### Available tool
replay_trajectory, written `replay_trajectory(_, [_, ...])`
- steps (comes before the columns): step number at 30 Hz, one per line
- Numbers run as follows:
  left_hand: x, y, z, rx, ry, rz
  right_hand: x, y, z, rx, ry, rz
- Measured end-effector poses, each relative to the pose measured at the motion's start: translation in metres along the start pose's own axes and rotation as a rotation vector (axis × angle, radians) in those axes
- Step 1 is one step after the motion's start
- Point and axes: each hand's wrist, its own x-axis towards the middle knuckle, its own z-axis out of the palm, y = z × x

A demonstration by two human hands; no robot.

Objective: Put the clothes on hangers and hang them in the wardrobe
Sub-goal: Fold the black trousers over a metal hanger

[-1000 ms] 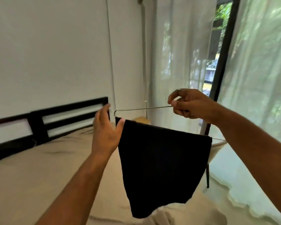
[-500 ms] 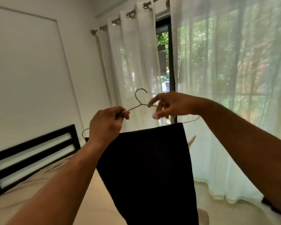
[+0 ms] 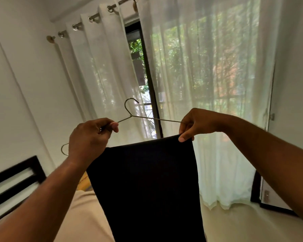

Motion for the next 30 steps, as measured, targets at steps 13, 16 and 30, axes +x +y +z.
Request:
replay_trajectory(13, [0.113,0.131,0.200,-0.352,0.012,0.165,-0.058,0.165,-0.112,0.129,0.393,0.059])
replay_trajectory(16, [0.136,0.166,0.246,-0.484,-0.016,0.174,-0.082,0.200,-0.137,0.215,0.488,0.076])
replay_trajectory(30, [0.252,0.380,0.450,-0.921,-0.169,0.389,-0.171,0.301,-0.244,0.352,0.967,0.159])
